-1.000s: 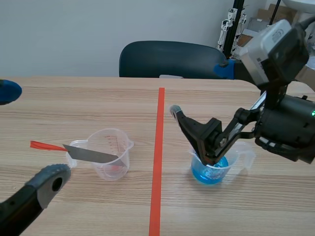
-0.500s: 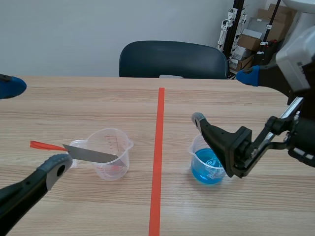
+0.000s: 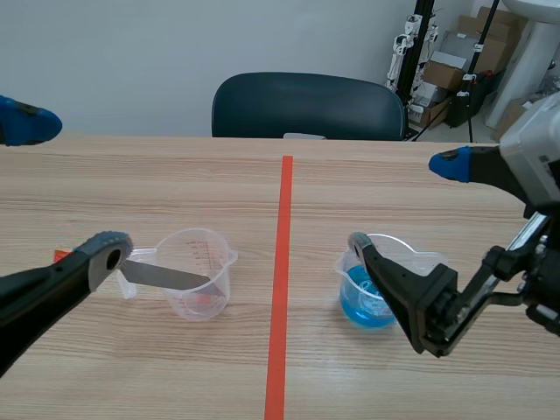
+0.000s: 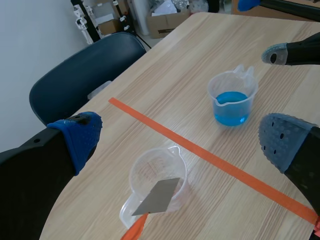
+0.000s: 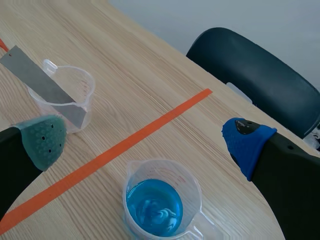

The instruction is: Do the redox reaction experiment. return to the home posture

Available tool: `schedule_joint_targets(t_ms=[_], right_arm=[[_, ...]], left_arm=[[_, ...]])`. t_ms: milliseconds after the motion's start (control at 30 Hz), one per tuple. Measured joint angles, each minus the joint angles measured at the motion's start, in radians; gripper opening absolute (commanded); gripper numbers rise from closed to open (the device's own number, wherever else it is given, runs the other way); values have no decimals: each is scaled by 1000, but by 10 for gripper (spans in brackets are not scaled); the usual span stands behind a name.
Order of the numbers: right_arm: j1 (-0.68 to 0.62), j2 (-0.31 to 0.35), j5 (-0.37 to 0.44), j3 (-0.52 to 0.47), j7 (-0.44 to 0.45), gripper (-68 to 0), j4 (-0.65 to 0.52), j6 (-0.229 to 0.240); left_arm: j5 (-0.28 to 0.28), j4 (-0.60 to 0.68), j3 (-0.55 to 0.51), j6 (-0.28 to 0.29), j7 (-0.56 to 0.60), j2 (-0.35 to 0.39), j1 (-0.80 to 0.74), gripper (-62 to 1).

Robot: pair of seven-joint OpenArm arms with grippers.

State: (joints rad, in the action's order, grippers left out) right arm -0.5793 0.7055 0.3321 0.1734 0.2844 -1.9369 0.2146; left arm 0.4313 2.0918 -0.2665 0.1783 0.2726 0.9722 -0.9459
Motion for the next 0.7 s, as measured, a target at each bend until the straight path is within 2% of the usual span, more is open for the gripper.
schedule_joint_targets(t_ms=[100, 200, 433, 500, 700], right_arm=[[-38, -21, -19, -46, 4, 4, -16, 21], [-71, -39, -30, -92, 4, 4, -28, 91], [-120, -87, -29, -203, 19, 4, -28, 113], [-124, -96, -29, -230, 19, 4, -28, 139], [-147, -113, -26, -280, 22, 4, -28, 160]], left_arm=[[0, 0, 25, 0, -22, 0, 27, 14], [-3, 0, 64, 1, -21, -2, 26, 14], [-3, 0, 103, 2, -14, -3, 23, 14], [-3, 0, 103, 1, -14, -2, 24, 14], [-3, 0, 103, 1, -14, -2, 24, 14]])
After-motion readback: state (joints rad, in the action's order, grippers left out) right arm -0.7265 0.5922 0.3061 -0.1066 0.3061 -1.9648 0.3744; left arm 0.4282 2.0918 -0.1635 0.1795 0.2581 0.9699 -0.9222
